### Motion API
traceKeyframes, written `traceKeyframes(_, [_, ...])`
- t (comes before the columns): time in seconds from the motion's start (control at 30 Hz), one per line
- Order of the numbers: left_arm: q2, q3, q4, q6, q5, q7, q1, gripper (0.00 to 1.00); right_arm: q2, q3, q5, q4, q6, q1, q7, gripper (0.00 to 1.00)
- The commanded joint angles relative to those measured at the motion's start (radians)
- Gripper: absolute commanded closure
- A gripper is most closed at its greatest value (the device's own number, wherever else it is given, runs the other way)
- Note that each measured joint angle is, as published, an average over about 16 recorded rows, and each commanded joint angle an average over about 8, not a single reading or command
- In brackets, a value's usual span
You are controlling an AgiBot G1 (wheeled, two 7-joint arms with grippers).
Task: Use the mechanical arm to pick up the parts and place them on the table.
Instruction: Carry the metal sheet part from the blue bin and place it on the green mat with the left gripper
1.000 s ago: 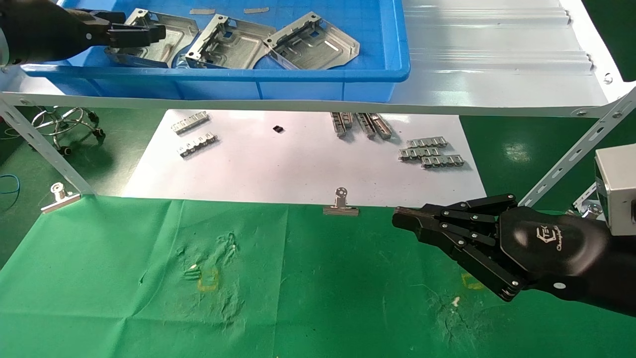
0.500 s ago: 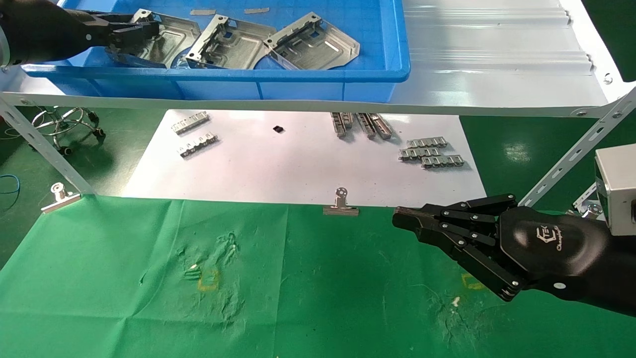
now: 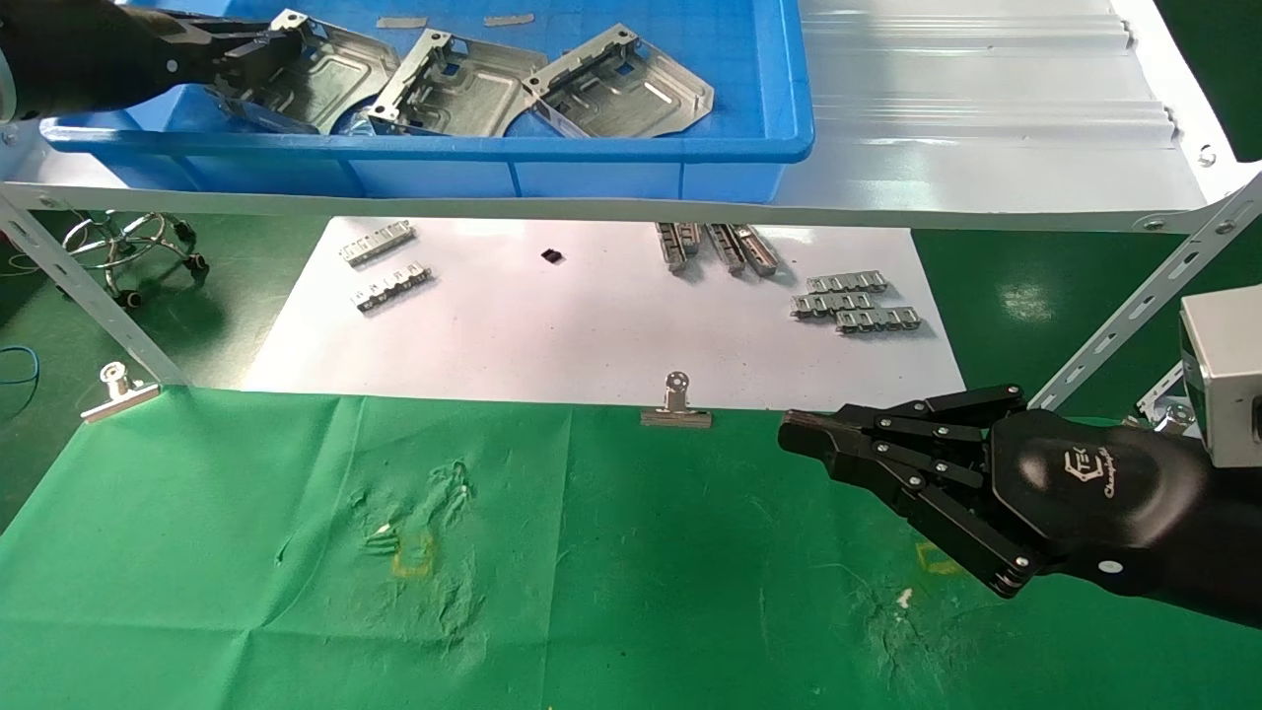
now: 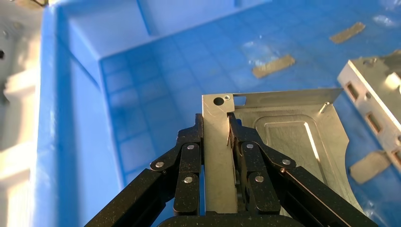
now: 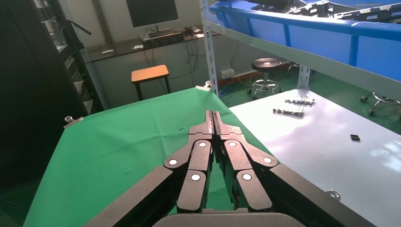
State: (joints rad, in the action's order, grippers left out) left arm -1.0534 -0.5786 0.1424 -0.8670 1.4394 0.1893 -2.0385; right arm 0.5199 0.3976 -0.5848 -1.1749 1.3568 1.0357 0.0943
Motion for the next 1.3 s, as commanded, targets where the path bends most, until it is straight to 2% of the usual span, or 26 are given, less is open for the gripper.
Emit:
traceKeyframes(0.03, [0.001, 0.004, 0.000, 0.002, -0.005, -0.009, -0.004, 1.00, 0.000, 0.000, 0.000, 0.000, 0.000, 0.000, 0.000, 1.00])
traceKeyframes(0.2, [0.016, 0.025, 0.016, -0.019, -0.035, -0.034, -0.012, 1.00, 0.000, 0.000, 0.000, 0.000, 0.000, 0.000, 0.000, 1.00])
traceKeyframes(0.33, [0.040, 0.047, 0.044, -0.082, -0.072, -0.061, -0.015, 1.00, 0.000, 0.000, 0.000, 0.000, 0.000, 0.000, 0.000, 1.00])
traceKeyframes(0.6, [0.106, 0.089, 0.124, -0.283, -0.149, -0.157, 0.003, 1.00, 0.000, 0.000, 0.000, 0.000, 0.000, 0.000, 0.000, 1.00])
traceKeyframes(1.0, [0.188, 0.104, 0.254, -0.605, -0.220, -0.333, 0.074, 1.00, 0.000, 0.000, 0.000, 0.000, 0.000, 0.000, 0.000, 1.00])
traceKeyframes(1.17, [0.219, 0.073, 0.352, -0.716, -0.264, -0.384, 0.140, 1.00, 0.000, 0.000, 0.000, 0.000, 0.000, 0.000, 0.000, 1.00])
traceKeyframes(1.3, [0.264, 0.007, 0.473, -0.730, -0.297, -0.401, 0.212, 1.00, 0.000, 0.000, 0.000, 0.000, 0.000, 0.000, 0.000, 1.00])
